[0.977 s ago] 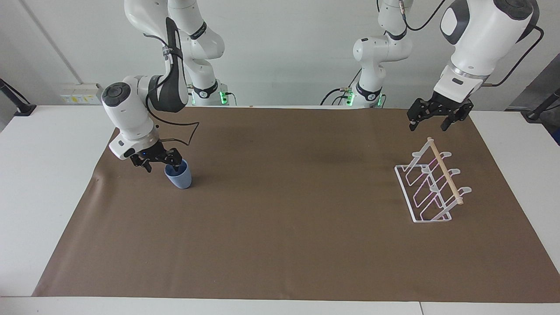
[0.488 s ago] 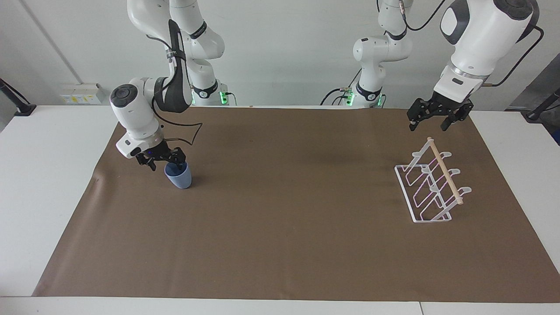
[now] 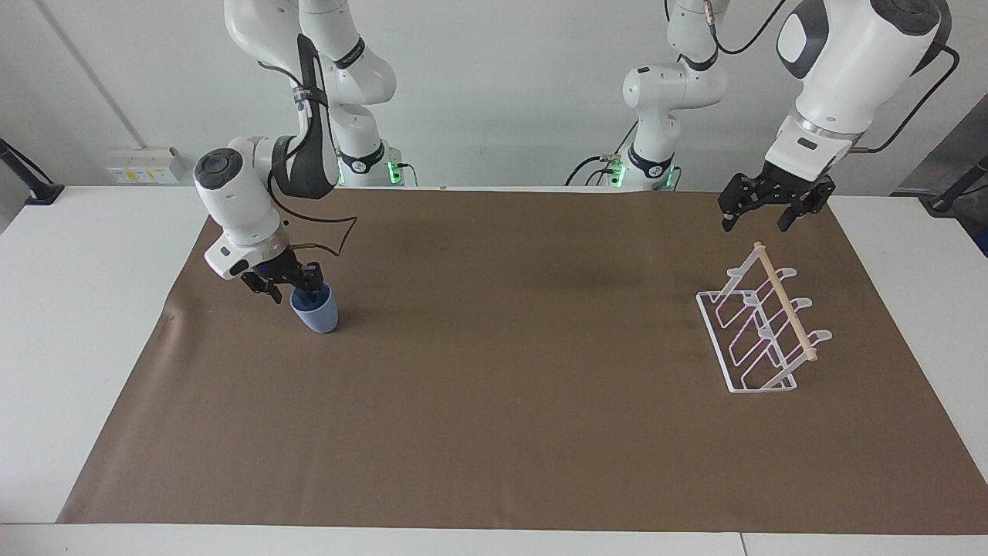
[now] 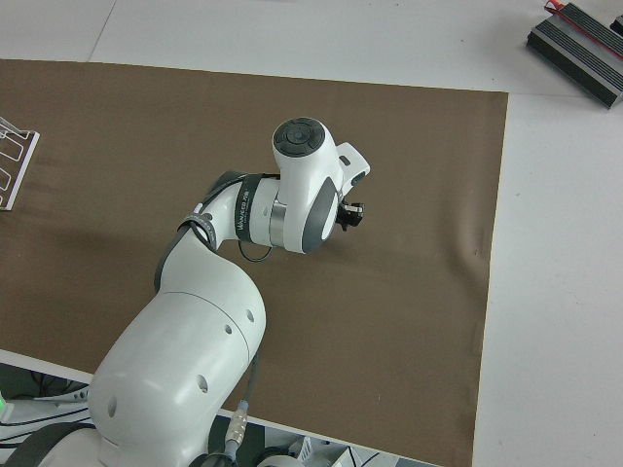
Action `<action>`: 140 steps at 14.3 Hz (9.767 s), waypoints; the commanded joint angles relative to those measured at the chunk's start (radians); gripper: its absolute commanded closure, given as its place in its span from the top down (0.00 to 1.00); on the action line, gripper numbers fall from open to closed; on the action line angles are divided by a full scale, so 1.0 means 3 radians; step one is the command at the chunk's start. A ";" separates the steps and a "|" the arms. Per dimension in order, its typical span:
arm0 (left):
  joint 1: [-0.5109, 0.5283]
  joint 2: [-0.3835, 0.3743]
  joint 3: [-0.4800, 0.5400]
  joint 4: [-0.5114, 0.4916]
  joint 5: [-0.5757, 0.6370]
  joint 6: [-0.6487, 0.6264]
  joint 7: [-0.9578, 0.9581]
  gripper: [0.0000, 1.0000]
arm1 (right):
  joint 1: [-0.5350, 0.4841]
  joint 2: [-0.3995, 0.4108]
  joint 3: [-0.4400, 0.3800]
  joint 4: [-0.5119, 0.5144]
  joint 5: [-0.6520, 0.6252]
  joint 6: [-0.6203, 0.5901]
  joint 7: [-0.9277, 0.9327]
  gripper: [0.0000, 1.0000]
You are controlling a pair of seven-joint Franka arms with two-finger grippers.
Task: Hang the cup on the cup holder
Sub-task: 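Reach the right gripper down to the blue cup rim and grasp it, then lift the blue cup with the right gripper and tip it sideways, then carry the cup toward the left gripper while the left gripper approaches, then grasp the cup with the left gripper while the right gripper releases, then move the cup to the rack top while the right gripper withdraws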
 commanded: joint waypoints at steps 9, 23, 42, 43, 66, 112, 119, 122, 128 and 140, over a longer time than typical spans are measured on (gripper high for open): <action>0.0021 -0.0028 -0.0013 -0.0003 0.0048 -0.0054 0.0031 1.00 | 0.0013 -0.0077 0.0012 -0.0071 0.0020 0.0072 0.0025 0.00; 0.0016 -0.0028 -0.0013 -0.0003 0.0053 -0.0054 0.0031 1.00 | 0.0028 0.0219 0.0012 0.0960 -0.0046 -0.0780 0.0004 0.00; 0.0057 0.0023 -0.0013 0.0256 -0.0385 -0.0395 -0.0116 1.00 | 0.0028 -0.0077 0.0145 0.1795 0.0714 -0.2182 -0.0210 0.00; 0.0092 0.0048 -0.0013 0.0328 -0.0519 -0.0482 -0.0314 1.00 | 0.0028 -0.0077 0.0165 0.1795 0.0857 -0.2193 -0.0216 0.00; -0.0433 -0.0585 -0.0095 -0.1138 -0.3639 0.1363 -0.4094 1.00 | 0.0033 -0.0333 0.1504 0.1238 0.3461 -0.0681 0.0766 0.00; -0.0479 -0.0376 -0.0115 -0.0653 -0.0793 0.1261 -0.3819 0.00 | -0.0079 -0.0302 0.1592 0.1120 0.2105 -0.0163 0.0122 1.00; -0.0363 -0.0330 -0.0100 -0.0643 0.0480 0.1469 -0.3068 0.00 | -0.0120 -0.0282 0.1296 0.1110 0.0268 -0.0245 -0.1093 1.00; -0.0245 -0.0197 -0.0095 -0.0637 0.1119 0.1853 -0.3067 0.00 | -0.0125 -0.0272 0.1005 0.1120 -0.0015 -0.0332 -0.1651 1.00; -0.0005 0.0227 -0.0069 -0.0484 0.2087 0.2600 -0.3011 0.00 | -0.0130 -0.0236 0.0422 0.1156 -0.0179 -0.0484 -0.1608 1.00; 0.0190 0.0284 -0.0064 -0.0980 0.2231 0.2983 -0.3047 0.00 | -0.0130 -0.0092 0.0278 0.2111 -0.0103 -0.2232 -0.0252 1.00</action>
